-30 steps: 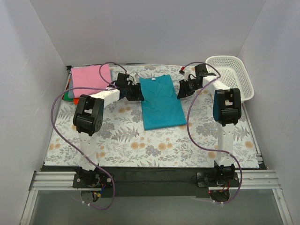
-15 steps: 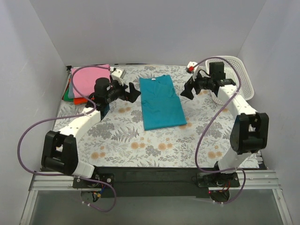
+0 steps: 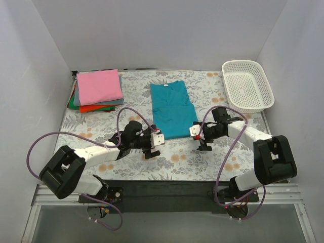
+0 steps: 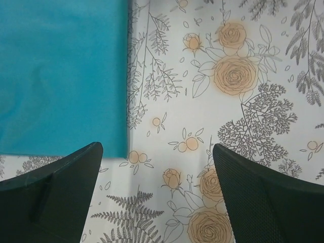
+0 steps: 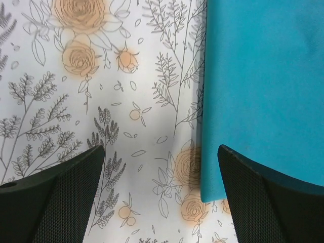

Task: Fold and stack the t-shirts
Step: Fold the tshirt

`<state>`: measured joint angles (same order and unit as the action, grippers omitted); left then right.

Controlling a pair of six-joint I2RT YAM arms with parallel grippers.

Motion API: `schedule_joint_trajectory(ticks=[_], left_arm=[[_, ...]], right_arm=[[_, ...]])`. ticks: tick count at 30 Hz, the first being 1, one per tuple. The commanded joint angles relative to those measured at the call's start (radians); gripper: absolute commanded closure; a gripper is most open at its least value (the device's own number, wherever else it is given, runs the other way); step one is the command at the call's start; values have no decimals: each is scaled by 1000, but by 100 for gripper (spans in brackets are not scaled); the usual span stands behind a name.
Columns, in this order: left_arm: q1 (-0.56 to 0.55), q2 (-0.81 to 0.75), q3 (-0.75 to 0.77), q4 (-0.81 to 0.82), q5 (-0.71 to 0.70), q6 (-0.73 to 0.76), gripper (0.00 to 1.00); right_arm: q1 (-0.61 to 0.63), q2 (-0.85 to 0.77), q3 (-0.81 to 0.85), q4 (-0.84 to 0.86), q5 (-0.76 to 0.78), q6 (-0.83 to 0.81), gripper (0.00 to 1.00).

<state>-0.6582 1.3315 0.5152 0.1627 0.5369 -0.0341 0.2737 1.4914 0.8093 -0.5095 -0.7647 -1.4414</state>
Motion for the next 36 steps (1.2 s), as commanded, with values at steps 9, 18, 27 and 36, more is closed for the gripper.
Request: schedule_joint_trajectory(ticks=[9, 18, 27, 36], left_arm=[[-80, 208, 69, 187, -256, 195, 14], [-80, 331, 109, 163, -318, 218, 59], [-78, 324, 88, 129, -290, 223, 100], [-86, 131, 80, -110, -79, 185, 100]], right_arm=[[84, -46, -130, 456, 280, 88, 5], [91, 39, -137, 554, 357, 133, 30], [105, 96, -105, 511, 361, 193, 99], [137, -103, -165, 169, 245, 96, 99]])
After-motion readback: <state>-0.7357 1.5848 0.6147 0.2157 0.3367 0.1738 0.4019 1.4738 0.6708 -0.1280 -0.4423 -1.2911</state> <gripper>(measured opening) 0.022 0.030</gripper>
